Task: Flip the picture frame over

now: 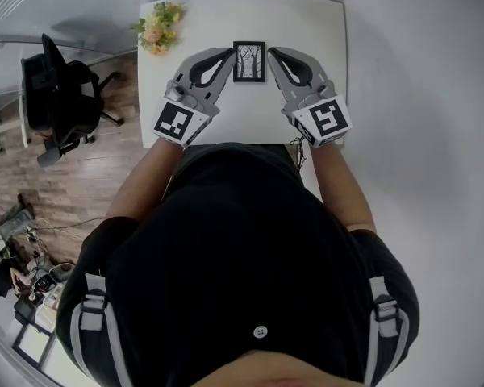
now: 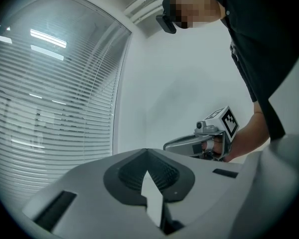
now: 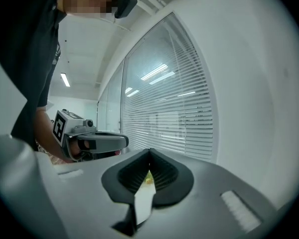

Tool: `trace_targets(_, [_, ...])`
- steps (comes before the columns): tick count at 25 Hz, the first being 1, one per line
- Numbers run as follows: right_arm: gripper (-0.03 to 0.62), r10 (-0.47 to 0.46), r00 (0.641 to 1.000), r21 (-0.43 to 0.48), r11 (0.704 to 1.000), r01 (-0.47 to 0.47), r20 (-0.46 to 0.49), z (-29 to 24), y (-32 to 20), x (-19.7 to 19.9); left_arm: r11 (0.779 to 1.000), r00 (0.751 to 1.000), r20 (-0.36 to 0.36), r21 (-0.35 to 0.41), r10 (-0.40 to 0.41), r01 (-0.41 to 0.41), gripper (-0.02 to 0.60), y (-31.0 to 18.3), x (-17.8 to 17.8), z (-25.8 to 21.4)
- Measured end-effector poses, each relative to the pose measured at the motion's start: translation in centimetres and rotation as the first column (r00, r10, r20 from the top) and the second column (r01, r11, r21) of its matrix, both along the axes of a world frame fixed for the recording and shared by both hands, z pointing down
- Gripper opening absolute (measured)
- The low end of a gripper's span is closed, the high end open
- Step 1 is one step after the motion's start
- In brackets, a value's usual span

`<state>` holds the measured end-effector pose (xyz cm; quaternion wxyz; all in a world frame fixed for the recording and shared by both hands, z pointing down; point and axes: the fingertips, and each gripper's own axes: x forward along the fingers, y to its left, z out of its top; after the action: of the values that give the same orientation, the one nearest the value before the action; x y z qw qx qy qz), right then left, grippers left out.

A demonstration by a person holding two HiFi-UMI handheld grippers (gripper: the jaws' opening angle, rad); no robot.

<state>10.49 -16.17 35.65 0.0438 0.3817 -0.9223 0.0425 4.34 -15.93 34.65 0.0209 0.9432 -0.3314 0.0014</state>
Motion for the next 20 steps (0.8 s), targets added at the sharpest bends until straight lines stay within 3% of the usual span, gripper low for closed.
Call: trace_targets(20, [0.011,0.04,0.999,-0.004,0.999,-0.04,0.029,-0.4,-0.5,0.9,1.0,1.0,0.016,-0.003,-0.016,0.016,0.005,-0.7,-0.5,-0.3])
